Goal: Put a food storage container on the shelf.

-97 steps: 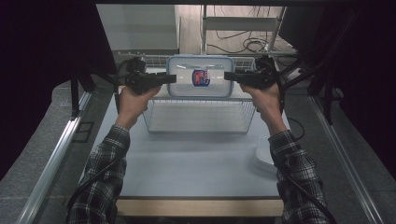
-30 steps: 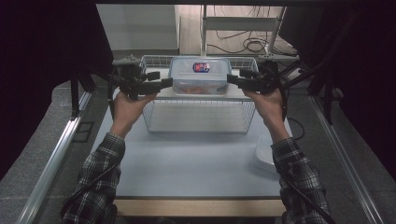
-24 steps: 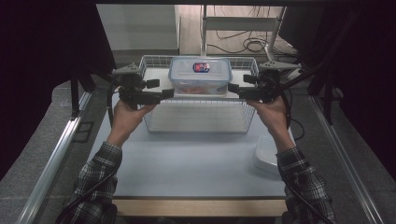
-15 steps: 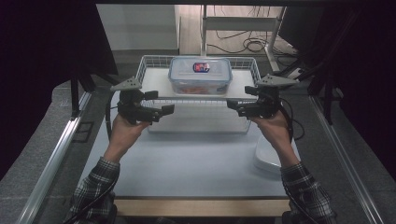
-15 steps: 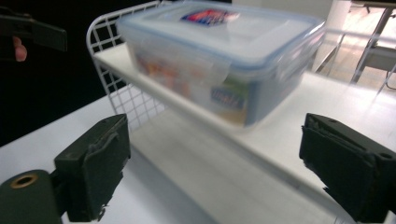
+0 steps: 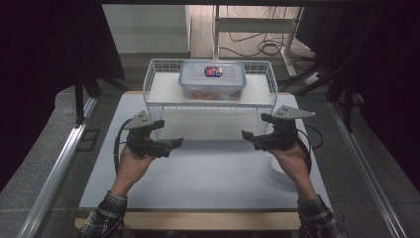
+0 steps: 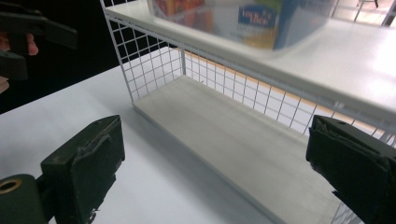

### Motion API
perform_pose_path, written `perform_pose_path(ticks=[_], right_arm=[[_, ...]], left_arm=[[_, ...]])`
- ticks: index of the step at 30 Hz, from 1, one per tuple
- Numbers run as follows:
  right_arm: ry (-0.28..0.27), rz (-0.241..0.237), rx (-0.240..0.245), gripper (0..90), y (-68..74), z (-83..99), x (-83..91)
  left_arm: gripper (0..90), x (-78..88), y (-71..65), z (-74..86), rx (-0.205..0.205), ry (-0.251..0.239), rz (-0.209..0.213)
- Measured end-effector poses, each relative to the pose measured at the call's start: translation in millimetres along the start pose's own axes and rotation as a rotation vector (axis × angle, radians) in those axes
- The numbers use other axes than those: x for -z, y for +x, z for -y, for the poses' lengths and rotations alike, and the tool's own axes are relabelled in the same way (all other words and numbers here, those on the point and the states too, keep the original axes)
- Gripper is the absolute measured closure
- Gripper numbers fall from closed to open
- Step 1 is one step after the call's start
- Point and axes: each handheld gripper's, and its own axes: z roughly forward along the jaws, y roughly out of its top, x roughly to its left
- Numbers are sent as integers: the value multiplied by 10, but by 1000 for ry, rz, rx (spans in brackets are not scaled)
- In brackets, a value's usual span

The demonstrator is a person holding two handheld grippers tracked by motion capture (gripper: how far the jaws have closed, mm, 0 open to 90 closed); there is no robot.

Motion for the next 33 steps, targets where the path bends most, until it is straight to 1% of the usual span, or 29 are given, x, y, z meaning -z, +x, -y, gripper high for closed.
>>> perform_pose_path(ticks=[1,2,3,4,7,9,11,15,17,19,22,26,28,31,33], right_arm=[[3,2,-2,44,1,23,-8],[27,-5,1,44,8,54,-24],[37,-8,6,45,18,78,-29],[35,-8,7,47,30,106,-30],[49,-22,-1,44,60,215,-41],[51,-27,-3,44,74,298,-42],[50,-30,-16,44,77,376,-37],[35,-21,-49,44,85,510,-10],[26,-10,-51,45,101,565,-2],[29,-6,-45,48,127,616,-1],[52,-13,-29,48,168,705,-20],[85,-13,-20,48,223,828,-50],[92,-8,-22,48,248,888,-58],[112,-7,-26,48,283,988,-75],[136,-7,-26,48,296,1056,-92]], left_arm=[[36,-6,-13,25,-8,2,-13],[37,-12,-26,45,-12,2,-16],[37,-19,-40,68,-15,6,-12],[37,-28,-55,95,-19,9,-11],[37,-64,-99,205,-20,20,-9],[34,-91,-115,289,-16,29,-2],[31,-113,-124,370,-10,35,-8],[29,-132,-149,544,-9,30,-38],[30,-140,-165,625,-6,30,-40],[30,-140,-189,694,-6,24,-51],[36,-124,-230,779,-2,4,-52],[42,-110,-280,858,-19,6,-68],[41,-108,-295,909,-11,10,-72],[39,-130,-308,984,9,34,-58],[37,-152,-319,1015,6,59,-60]])
